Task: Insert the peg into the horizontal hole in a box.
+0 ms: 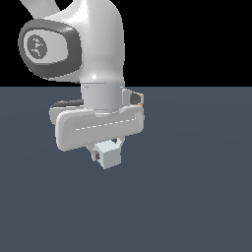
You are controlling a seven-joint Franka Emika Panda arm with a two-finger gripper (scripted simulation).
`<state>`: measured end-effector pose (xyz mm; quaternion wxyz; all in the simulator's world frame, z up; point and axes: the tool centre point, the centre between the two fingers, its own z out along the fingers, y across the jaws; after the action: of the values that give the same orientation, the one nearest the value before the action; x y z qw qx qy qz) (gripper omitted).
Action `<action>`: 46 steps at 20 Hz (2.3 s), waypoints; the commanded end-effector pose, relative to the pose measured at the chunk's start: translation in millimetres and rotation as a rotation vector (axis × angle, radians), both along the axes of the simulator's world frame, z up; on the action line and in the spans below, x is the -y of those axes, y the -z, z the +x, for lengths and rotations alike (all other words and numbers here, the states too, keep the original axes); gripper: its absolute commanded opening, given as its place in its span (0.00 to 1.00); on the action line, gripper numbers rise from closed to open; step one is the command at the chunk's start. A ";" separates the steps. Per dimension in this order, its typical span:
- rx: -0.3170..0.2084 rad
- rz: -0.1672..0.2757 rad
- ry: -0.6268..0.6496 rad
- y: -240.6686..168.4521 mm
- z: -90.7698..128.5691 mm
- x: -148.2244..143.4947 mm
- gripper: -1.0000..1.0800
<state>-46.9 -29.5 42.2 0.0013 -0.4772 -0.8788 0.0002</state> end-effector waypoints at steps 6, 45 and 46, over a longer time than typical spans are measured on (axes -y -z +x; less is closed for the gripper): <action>0.003 0.000 0.131 -10.0 10.9 -45.4 0.00; 0.001 0.000 0.360 -25.2 47.5 -119.3 0.00; 0.001 0.000 0.360 -25.2 47.1 -120.6 0.00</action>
<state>-0.2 89.6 66.3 0.0013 -0.6270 -0.7790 0.0008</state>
